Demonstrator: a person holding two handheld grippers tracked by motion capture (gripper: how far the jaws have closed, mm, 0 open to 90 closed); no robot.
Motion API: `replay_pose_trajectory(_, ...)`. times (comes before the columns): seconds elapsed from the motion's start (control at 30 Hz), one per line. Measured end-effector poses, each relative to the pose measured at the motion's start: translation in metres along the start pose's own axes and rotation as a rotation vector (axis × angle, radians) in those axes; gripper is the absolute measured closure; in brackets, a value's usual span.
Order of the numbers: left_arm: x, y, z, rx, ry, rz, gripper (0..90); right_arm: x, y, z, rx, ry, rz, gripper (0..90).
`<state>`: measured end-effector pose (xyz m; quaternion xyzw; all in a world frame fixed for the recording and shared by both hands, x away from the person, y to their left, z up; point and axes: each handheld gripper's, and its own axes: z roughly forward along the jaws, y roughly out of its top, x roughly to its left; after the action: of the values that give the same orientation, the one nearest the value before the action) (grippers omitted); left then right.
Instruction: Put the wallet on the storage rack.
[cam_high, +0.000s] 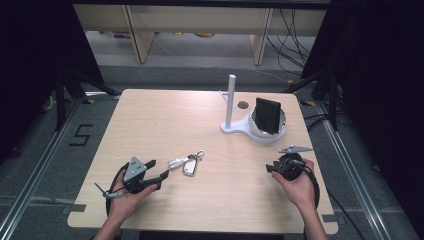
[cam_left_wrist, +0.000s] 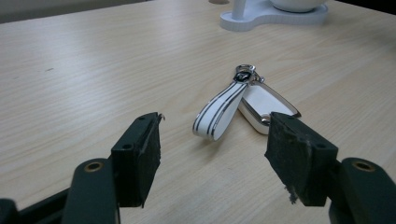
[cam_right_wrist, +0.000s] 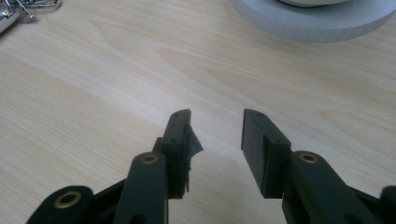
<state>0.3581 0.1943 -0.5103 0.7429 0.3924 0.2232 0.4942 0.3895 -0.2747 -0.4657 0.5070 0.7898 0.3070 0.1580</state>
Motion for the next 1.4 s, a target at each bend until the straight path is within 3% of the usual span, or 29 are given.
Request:
replay_pose_trajectory(0.03, -0.001, 0.001, 0.001, 0.007, -0.007, 0.001, 34.1, 0.003, -0.001, -0.001, 0.019, 0.015, 0.024, 62.8)
replay_pose_trajectory(0.1, -0.002, 0.004, 0.004, 0.025, -0.018, 0.010, 33.8, 0.002, -0.002, 0.000, 0.011, 0.004, 0.006, 62.0)
replay_pose_trajectory(0.17, -0.004, 0.008, 0.005, 0.043, -0.024, 0.021, 33.7, 0.004, -0.003, -0.002, 0.026, -0.003, 0.032, 61.1)
replay_pose_trajectory(0.3, -0.005, 0.017, 0.011, 0.064, -0.037, 0.026, 33.6, 0.001, -0.005, -0.004, 0.018, -0.003, 0.019, 60.5)
replay_pose_trajectory(0.33, -0.005, 0.019, 0.013, 0.075, -0.045, 0.029, 33.6, 0.002, -0.004, -0.005, 0.027, -0.006, 0.035, 60.4)
replay_pose_trajectory(0.43, -0.005, 0.028, 0.018, 0.115, -0.058, 0.037, 33.2, 0.002, -0.005, -0.006, 0.031, 0.001, 0.037, 60.1)
replay_pose_trajectory(0.5, -0.003, 0.035, 0.021, 0.162, -0.058, 0.063, 33.2, 0.002, -0.005, -0.006, 0.032, -0.001, 0.037, 60.1)
replay_pose_trajectory(0.63, -0.001, 0.047, 0.029, 0.227, -0.078, 0.073, 34.2, 0.001, -0.005, -0.005, 0.047, 0.001, 0.037, 59.9)
replay_pose_trajectory(0.67, -0.001, 0.049, 0.031, 0.234, -0.080, 0.063, 34.3, 0.001, -0.005, -0.005, 0.054, -0.011, 0.018, 59.9)
replay_pose_trajectory(0.77, 0.001, 0.057, 0.035, 0.270, -0.091, 0.079, 35.2, 0.002, -0.005, -0.005, 0.051, 0.014, 0.019, 59.4)
replay_pose_trajectory(0.8, 0.002, 0.060, 0.037, 0.279, -0.095, 0.088, 35.5, 0.004, -0.005, -0.006, 0.072, 0.017, 0.049, 59.3)
replay_pose_trajectory(0.9, 0.006, 0.070, 0.042, 0.320, -0.098, 0.113, 36.0, 0.003, -0.005, -0.005, 0.076, 0.022, 0.046, 59.0)
replay_pose_trajectory(1.07, 0.009, 0.078, 0.052, 0.368, -0.099, 0.119, 37.2, 0.004, -0.005, -0.005, 0.067, 0.025, 0.042, 58.8)
replay_pose_trajectory(1.17, 0.010, 0.082, 0.059, 0.413, -0.117, 0.120, 37.9, 0.003, -0.005, -0.004, 0.064, 0.011, 0.035, 58.9)
replay_pose_trajectory(1.27, 0.010, 0.084, 0.064, 0.456, -0.133, 0.141, 38.6, 0.004, -0.005, -0.004, 0.061, 0.027, 0.051, 58.9)
replay_pose_trajectory(1.4, 0.007, 0.087, 0.071, 0.467, -0.141, 0.138, 39.5, 0.004, -0.005, -0.004, 0.066, 0.030, 0.048, 58.9)
